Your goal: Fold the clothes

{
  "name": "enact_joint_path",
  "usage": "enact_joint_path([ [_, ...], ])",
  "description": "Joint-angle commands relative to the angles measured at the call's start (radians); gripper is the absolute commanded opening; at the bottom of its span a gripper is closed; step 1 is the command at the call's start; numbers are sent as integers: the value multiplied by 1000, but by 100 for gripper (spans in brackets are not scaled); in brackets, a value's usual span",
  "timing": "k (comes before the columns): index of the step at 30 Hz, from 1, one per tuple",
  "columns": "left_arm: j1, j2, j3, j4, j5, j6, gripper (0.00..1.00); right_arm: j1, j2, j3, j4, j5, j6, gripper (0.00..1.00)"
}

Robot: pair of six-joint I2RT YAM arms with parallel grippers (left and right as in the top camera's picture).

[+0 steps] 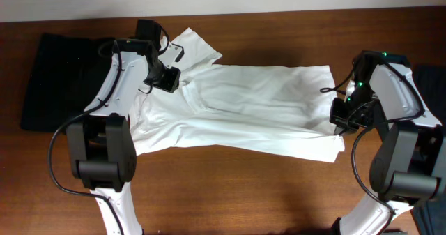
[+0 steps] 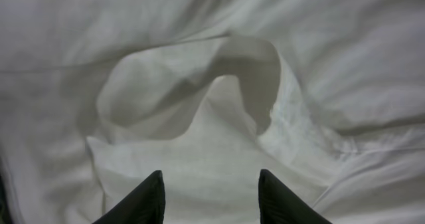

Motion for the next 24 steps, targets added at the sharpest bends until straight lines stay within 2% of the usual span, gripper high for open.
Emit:
enact_joint_path([
  [1,3,-25,-29,69,82,-3,50,1,-16,16,52,-80,-60,4],
  [5,-22,25,-43,227,193,1,54,1,-16,16,88,-141,-82,4],
  [10,-73,77,-43,195,199,1,52,0,-16,16,90,-142,-81,4],
  [11,-77,84,-43,185,190,1,49,0,-16,16,90,-142,-81,4],
  [13,-83,88,-43,157,114,1,48,0,-16,16,96,-142,-81,4],
  [16,-83,89,-43,159,79,1,47,-2,-16,16,97,-142,-81,4],
  [18,-83,89,-43,167,47,1,41,-1,-16,16,97,-142,-81,4],
  [21,-83,90,-43,174,38,1,42,-1,-16,16,98,-141,-81,4],
  [23,-86,92,-43,138,73,1,33,-1,-16,16,97,-141,-81,4],
  [24,-88,95,-44,123,83,1,22,-1,-16,16,99,-141,-81,4],
])
